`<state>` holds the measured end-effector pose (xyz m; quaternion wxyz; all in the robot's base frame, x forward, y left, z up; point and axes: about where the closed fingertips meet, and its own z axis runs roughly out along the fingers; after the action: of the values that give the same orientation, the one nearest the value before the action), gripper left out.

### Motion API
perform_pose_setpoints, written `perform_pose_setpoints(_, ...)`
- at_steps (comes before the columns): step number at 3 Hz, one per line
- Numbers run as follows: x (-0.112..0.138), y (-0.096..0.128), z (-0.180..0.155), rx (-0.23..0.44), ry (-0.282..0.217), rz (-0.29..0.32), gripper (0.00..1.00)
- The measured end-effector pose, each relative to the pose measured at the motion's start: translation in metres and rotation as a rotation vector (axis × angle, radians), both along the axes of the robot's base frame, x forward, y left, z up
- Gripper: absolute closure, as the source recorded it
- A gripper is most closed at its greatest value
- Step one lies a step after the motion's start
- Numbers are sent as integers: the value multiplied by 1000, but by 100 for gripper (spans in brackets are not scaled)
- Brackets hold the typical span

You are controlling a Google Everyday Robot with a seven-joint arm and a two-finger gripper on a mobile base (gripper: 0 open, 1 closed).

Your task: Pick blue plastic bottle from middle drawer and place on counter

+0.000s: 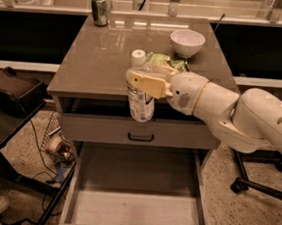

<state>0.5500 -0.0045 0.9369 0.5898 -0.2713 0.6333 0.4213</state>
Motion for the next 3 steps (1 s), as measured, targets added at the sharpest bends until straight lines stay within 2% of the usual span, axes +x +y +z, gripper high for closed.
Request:
perform_pose_setpoints(1, 0, 0, 0, 0, 0, 0, 100)
perform_pose_setpoints(2, 23, 14, 29, 24, -11, -8, 100)
perform_pose_setpoints(3, 68, 25, 69, 34, -17, -41, 100)
